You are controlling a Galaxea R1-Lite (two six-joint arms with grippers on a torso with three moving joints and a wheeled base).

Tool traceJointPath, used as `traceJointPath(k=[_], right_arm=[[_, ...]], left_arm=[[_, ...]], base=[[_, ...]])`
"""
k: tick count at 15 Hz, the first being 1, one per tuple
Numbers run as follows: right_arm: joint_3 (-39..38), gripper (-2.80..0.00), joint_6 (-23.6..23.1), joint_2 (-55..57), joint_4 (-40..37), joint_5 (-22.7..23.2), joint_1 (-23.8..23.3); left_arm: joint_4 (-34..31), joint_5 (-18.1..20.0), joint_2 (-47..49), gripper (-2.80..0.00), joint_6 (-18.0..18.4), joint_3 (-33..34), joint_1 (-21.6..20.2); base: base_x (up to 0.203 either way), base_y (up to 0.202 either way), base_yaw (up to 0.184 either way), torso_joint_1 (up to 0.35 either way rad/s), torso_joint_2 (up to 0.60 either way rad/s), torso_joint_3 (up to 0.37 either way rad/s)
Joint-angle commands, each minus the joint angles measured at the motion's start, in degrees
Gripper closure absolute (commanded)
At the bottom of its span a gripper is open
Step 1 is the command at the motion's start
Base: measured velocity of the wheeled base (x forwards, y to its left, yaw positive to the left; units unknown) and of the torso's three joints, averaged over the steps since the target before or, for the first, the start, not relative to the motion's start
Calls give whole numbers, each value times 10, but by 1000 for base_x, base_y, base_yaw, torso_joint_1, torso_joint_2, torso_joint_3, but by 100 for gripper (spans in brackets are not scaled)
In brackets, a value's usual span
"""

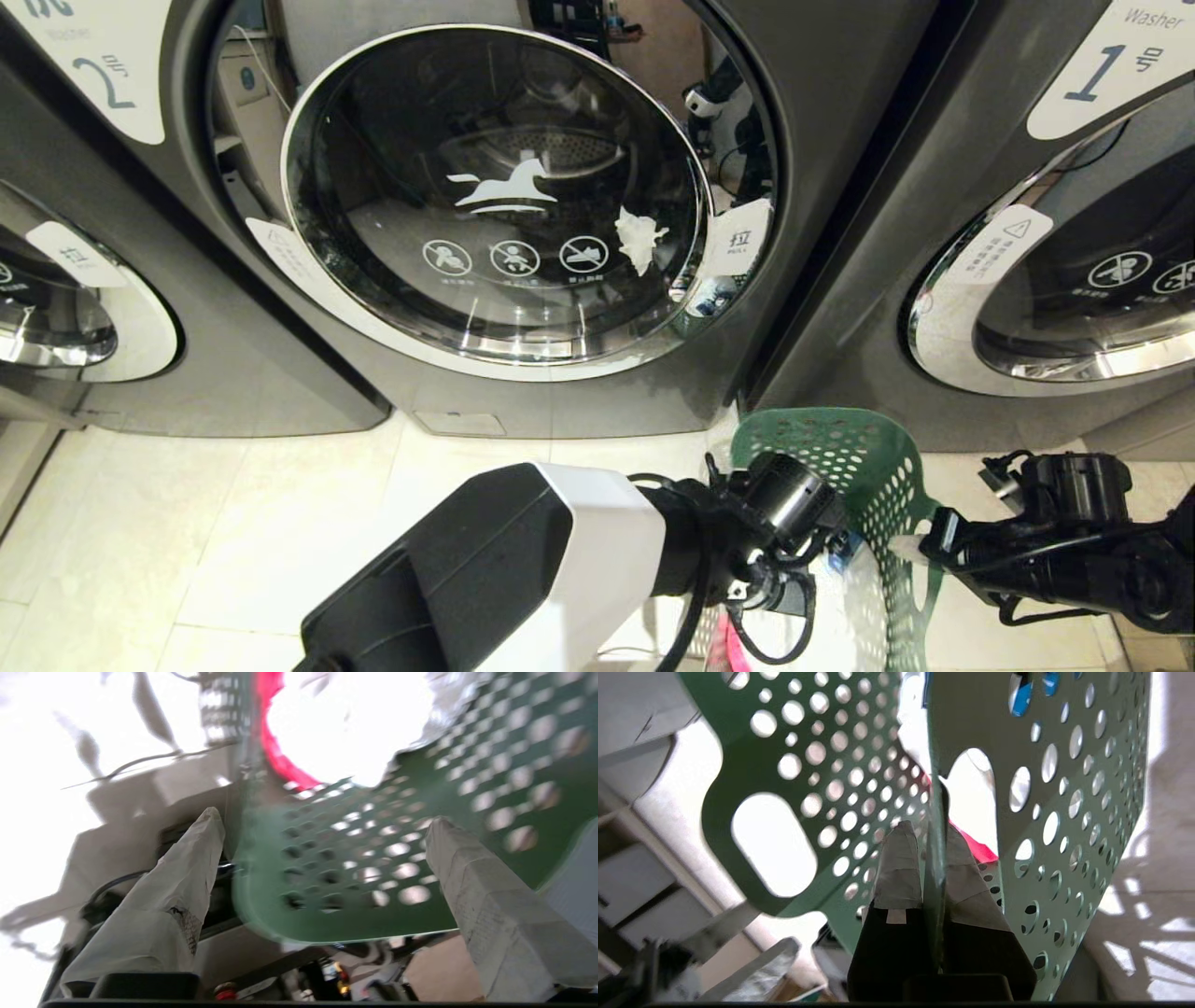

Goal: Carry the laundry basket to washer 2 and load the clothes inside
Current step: Pick up the clothes basket and put it beside the washing machine

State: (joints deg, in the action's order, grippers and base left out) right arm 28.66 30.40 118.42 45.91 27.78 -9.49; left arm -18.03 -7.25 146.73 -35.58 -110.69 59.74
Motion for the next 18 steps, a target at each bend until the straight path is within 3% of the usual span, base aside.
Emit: traceJointPath(k=[1, 4, 10, 16, 18], right_arm=[[27, 0, -4, 44, 2, -1, -16], [58, 0, -40, 70, -2, -25, -19], [72, 0, -63, 81, -16, -41, -18], [15, 0, -66, -27, -41, -42, -19], [2, 0, -96, -61, -74, -46, -22]], left_arm=[[-22, -22, 3, -280, -2, 0, -10], [-31, -68, 4, -280, 2, 1, -15], [-32, -69, -12, -280, 1, 1, -16], [-32, -69, -46, -280, 0, 1, -16], [-32, -69, -49, -280, 0, 1, -16]], base=[[0, 0, 0, 0, 0, 0], [0, 0, 0, 0, 0, 0], [0, 0, 0, 0, 0, 0], [0, 0, 0, 0, 0, 0], [0, 0, 0, 0, 0, 0]])
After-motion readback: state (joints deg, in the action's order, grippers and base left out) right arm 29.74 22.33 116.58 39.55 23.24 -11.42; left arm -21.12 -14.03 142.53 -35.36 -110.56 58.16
